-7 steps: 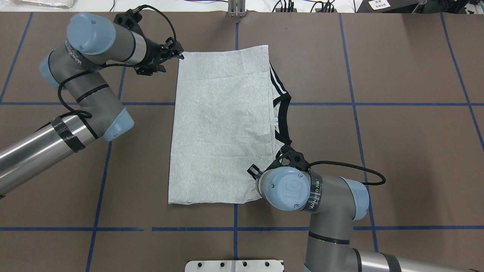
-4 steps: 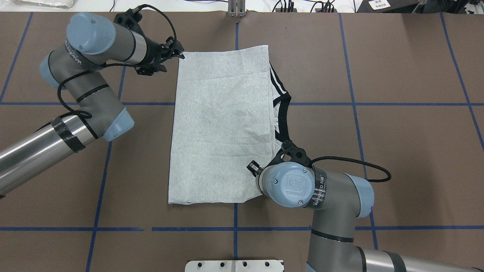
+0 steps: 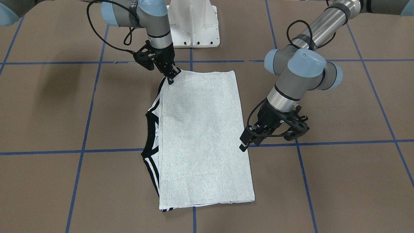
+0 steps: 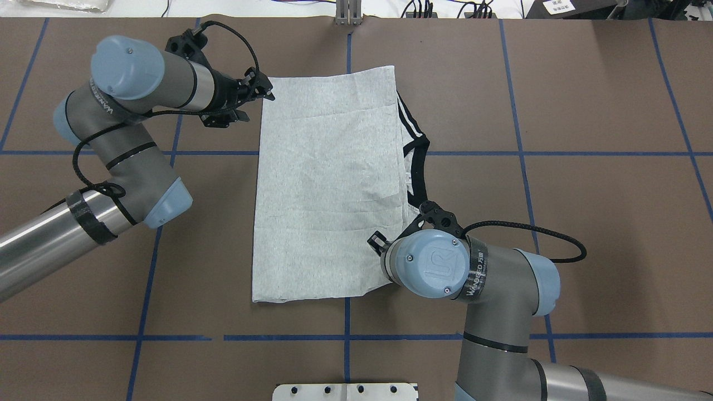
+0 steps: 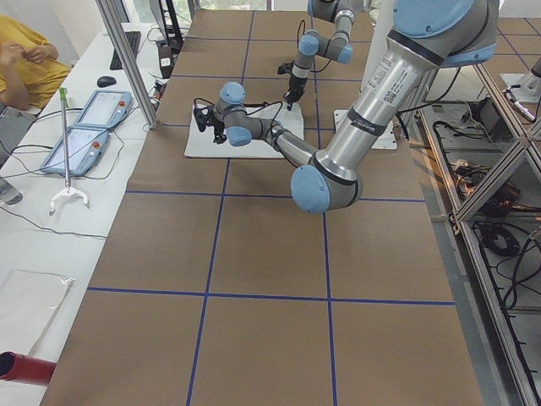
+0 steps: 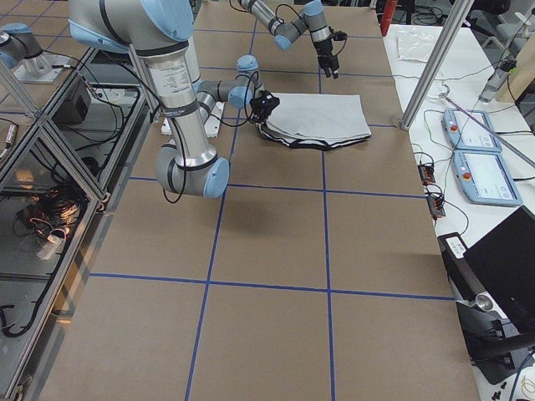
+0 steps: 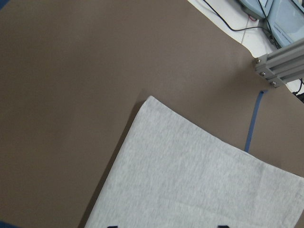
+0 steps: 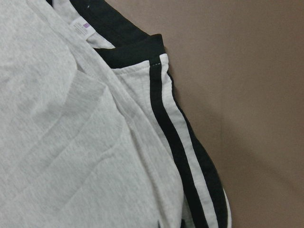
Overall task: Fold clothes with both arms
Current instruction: 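Move the left gripper to the shirt's other near corner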
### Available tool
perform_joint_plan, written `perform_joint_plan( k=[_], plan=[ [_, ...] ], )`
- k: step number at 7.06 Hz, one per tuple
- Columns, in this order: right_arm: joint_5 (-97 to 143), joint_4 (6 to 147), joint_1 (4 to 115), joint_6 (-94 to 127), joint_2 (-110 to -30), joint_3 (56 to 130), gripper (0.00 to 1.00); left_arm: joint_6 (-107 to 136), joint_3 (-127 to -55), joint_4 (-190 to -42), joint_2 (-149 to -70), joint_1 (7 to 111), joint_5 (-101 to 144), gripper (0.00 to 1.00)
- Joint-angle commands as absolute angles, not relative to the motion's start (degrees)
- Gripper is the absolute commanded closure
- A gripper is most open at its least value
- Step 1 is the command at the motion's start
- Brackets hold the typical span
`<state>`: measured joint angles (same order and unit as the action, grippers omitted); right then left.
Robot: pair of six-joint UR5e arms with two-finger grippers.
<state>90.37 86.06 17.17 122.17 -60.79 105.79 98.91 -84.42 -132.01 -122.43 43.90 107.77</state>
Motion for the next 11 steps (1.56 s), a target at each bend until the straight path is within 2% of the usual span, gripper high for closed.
perform_joint_plan(
  k=[1, 4, 6, 8, 9, 11],
  plan=[
    [90.4, 86.0, 17.1, 122.2, -61.3, 105.9, 1.00, 107.8, -96.9, -131.1, -113.9, 35.7, 105.4, 0.24],
    [90.5, 85.7, 17.2, 122.1, -61.5, 106.3, 1.00, 115.5, -108.6, -126.6, -103.0, 22.9, 96.4, 0.23],
    [90.4, 85.7, 17.2, 122.2, -61.6, 106.6, 1.00, 117.7, -109.8, -124.1, -101.0, 19.0, 94.3, 0.18],
    [90.4, 85.7, 17.2, 122.1, -61.6, 106.5, 1.00, 118.9, -109.3, -122.7, -101.3, 16.6, 93.9, 0.18],
    [90.4, 85.7, 17.2, 122.2, -61.6, 106.5, 1.00, 118.9, -108.9, -122.7, -101.6, 16.5, 93.9, 0.22],
    [90.5, 85.7, 17.1, 122.1, -61.6, 106.4, 1.00, 118.9, -108.4, -122.7, -102.0, 15.8, 94.0, 0.36]
  ],
)
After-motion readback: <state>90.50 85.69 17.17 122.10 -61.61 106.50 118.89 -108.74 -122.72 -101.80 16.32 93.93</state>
